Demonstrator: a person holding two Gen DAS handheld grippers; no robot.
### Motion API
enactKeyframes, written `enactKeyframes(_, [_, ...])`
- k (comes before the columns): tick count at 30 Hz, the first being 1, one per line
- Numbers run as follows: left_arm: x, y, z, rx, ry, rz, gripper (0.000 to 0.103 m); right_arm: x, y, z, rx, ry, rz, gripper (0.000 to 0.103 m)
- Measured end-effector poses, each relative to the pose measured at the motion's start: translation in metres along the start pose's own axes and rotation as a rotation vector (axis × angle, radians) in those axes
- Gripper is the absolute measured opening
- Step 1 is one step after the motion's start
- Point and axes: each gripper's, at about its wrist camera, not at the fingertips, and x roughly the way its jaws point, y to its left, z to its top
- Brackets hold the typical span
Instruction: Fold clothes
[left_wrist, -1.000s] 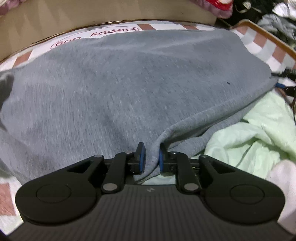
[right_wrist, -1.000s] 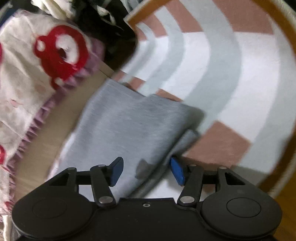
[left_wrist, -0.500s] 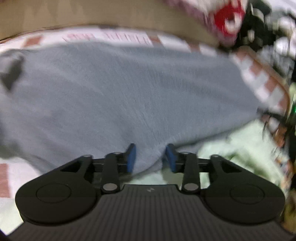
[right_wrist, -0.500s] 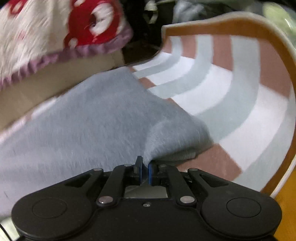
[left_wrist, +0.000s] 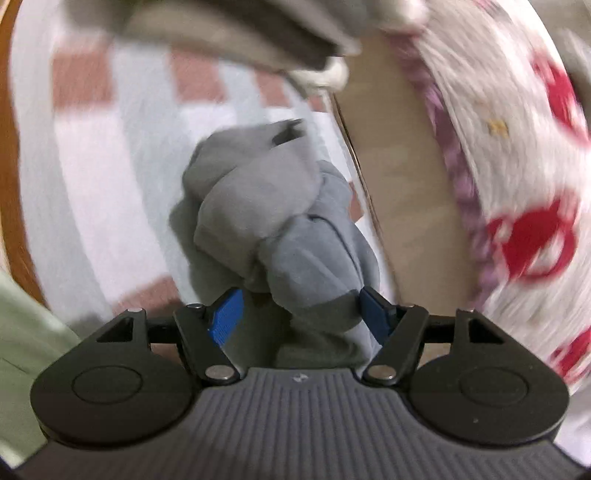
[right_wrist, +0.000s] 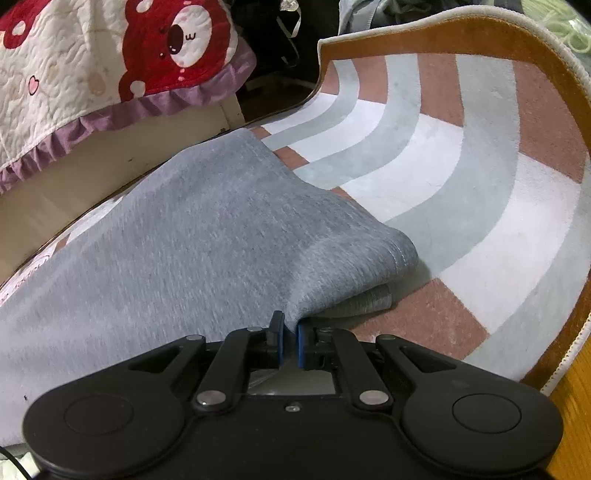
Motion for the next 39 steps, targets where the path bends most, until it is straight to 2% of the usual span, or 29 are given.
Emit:
enactKeyframes(1, [0.006, 0.009, 0.001, -0.047, 0.006, -0.02, 0.07, 0.0, -0.001, 0.0, 0.004, 0.001, 0.005, 0.006])
enactKeyframes(2, [0.011, 0.01, 0.0, -0.038, -0.004, -0.009, 0.07, 0.0, -0.002, 0.001, 0.009, 0.002, 0.009, 0.006])
enactKeyframes(8, [0.043, 0.008, 0.012, 0.053, -0.148, 0.033, 0.084, 0.0, -0.003, -0.001, 0.014, -0.012, 0.01, 0.006])
enactKeyframes(11, [0.054, 0.002, 0.025, 0.115, -0.193, 0.056, 0.085, -0.001, -0.003, -0.003, 0.01, -0.022, 0.014, 0.006])
enactKeyframes(12, [0.052, -0.01, 0.025, 0.205, -0.214, 0.08, 0.075, -0.001, -0.004, -0.003, 0.011, -0.022, 0.019, 0.006])
enactKeyframes(13, [0.049, -0.021, 0.025, 0.295, -0.235, 0.105, 0.061, -0.001, -0.005, -0.003, 0.013, -0.022, 0.024, 0.005])
enactKeyframes(14, [0.046, -0.033, 0.025, 0.385, -0.256, 0.129, 0.032, -0.001, -0.006, -0.003, 0.013, -0.023, 0.028, 0.005])
enactKeyframes(15, [0.044, -0.044, 0.025, 0.475, -0.277, 0.153, 0.025, -0.001, -0.005, -0.003, 0.006, -0.023, 0.028, 0.005])
enactKeyframes(16, [0.039, -0.056, 0.025, 0.559, -0.3, 0.166, 0.023, -0.002, -0.005, -0.003, -0.005, -0.023, 0.027, 0.005])
enactKeyframes(17, [0.024, -0.068, 0.025, 0.617, -0.333, 0.133, 0.022, -0.002, -0.004, -0.003, -0.015, -0.023, 0.027, 0.006])
enactKeyframes(20, [-0.015, -0.091, 0.017, 0.764, -0.423, 0.046, 0.022, -0.002, -0.004, -0.003, -0.026, -0.023, 0.03, 0.006])
enactKeyframes(21, [-0.022, -0.091, 0.012, 0.824, -0.444, 0.051, 0.022, -0.002, -0.005, -0.003, -0.025, -0.024, 0.033, 0.006])
enactKeyframes(22, [-0.024, -0.087, 0.01, 0.854, -0.446, 0.081, 0.023, -0.002, -0.005, -0.003, -0.027, -0.025, 0.036, 0.006])
enactKeyframes(24, [-0.011, -0.068, 0.015, 0.828, -0.391, 0.19, 0.026, -0.002, -0.006, -0.003, -0.034, -0.028, 0.039, 0.006])
enactKeyframes(27, [0.029, -0.039, 0.024, 0.768, -0.23, 0.427, 0.035, -0.001, -0.004, -0.001, -0.055, -0.016, 0.039, 0.006])
enactKeyframes(29, [0.036, -0.033, 0.019, 0.768, -0.213, 0.481, 0.041, -0.001, -0.003, 0.001, -0.068, 0.002, 0.035, 0.007])
enactKeyframes(30, [0.035, -0.039, 0.016, 0.8, -0.22, 0.506, 0.048, -0.002, -0.003, 0.003, -0.076, 0.011, 0.031, 0.009])
enactKeyframes(31, [0.033, -0.046, 0.013, 0.835, -0.225, 0.53, 0.049, -0.003, -0.002, 0.004, -0.089, 0.021, 0.022, 0.011])
enactKeyframes(32, [0.031, -0.054, 0.01, 0.884, -0.222, 0.546, 0.05, -0.004, 0.0, 0.005, -0.104, 0.031, 0.01, 0.02])
enactKeyframes(35, [0.009, -0.081, 0.0, 0.979, -0.255, 0.532, 0.052, -0.012, 0.005, 0.013, -0.126, 0.067, -0.079, 0.055])
enactKeyframes(38, [-0.012, -0.11, -0.015, 1.069, -0.306, 0.472, 0.053, -0.022, 0.009, 0.025, -0.121, 0.094, -0.182, 0.056])
enactKeyframes(39, [-0.014, -0.121, -0.023, 1.107, -0.309, 0.444, 0.055, -0.027, 0.013, 0.029, -0.122, 0.077, -0.196, 0.056])
